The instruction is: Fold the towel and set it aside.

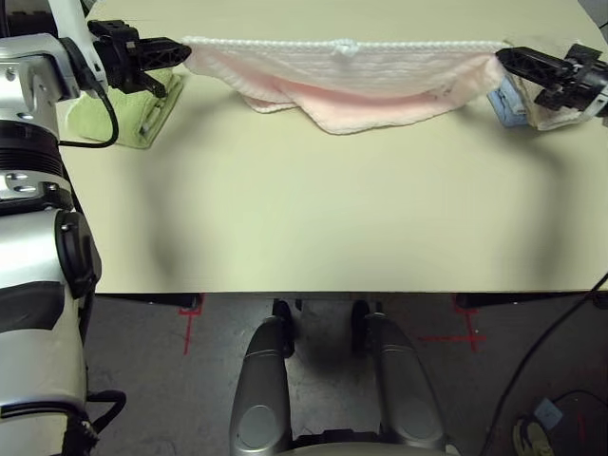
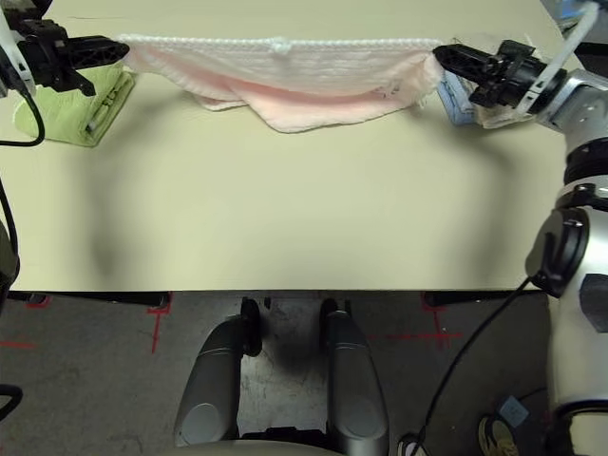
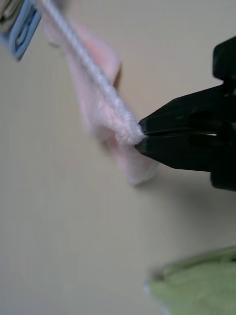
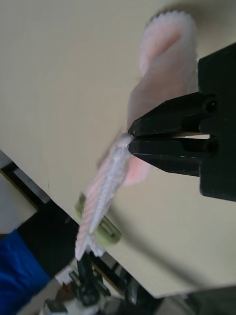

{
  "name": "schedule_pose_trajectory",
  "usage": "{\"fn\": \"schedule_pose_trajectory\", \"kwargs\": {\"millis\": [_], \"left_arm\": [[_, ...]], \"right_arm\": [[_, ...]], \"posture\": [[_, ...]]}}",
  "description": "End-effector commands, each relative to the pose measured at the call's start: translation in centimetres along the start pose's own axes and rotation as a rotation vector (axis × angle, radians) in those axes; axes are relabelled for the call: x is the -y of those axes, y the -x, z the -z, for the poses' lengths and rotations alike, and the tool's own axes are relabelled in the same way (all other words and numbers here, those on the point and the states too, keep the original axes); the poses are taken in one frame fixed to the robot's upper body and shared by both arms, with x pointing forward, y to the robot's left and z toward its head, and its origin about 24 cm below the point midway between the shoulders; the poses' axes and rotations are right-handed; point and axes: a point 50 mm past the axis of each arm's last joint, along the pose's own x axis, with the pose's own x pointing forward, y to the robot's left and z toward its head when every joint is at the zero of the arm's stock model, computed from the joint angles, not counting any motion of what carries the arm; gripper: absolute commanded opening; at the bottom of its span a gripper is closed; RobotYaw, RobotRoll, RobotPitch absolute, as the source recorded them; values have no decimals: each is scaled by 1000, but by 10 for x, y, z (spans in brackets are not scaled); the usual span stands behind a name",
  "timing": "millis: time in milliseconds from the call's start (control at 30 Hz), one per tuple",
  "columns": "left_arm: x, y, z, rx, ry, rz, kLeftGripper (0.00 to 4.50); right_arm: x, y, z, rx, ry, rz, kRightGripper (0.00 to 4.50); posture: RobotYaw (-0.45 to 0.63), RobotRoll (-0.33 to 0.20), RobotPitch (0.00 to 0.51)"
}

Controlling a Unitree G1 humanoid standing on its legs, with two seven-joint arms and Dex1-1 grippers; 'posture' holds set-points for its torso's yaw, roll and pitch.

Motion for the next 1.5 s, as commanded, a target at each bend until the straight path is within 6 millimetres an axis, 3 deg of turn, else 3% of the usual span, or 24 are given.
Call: {"fn": "schedule_pose_trajectory", "kwargs": {"millis": [33, 167, 400, 933, 1100, 1233, 1333, 1400, 1500], "left_arm": [[2, 4, 4, -31, 15, 30, 22], [1, 2, 5, -19, 0, 5, 22], [5, 0, 9, -24, 14, 52, 22], [4, -2, 17, -55, 7, 26, 22], [-21, -19, -4, 50, -224, -355, 22], [-23, -22, -51, 329, -320, -628, 22], [-14, -16, -85, 581, -325, -684, 22], [-12, -18, -85, 604, -328, -665, 22], [-16, -29, -51, 448, -328, -538, 22]], "right_arm": [[4, 10, 19, -195, 69, 32, 0], [10, 5, 23, -189, 158, 88, 0], [6, 4, 26, -190, 84, 27, 0], [6, -12, 24, -186, 158, 51, 0], [25, -40, -2, 72, 476, 502, 0], [8, -49, -58, 454, 586, 755, 0], [-4, -42, -81, 639, 616, 781, 0], [-4, -40, -80, 658, 627, 768, 0], [4, -41, -62, 586, 624, 718, 0]], "posture": [[7, 0, 355], [5, 0, 359], [9, 0, 363], [24, 0, 363], [17, 0, 364], [13, 0, 369], [5, 0, 374], [1, 0, 376], [-8, 0, 384]]}}
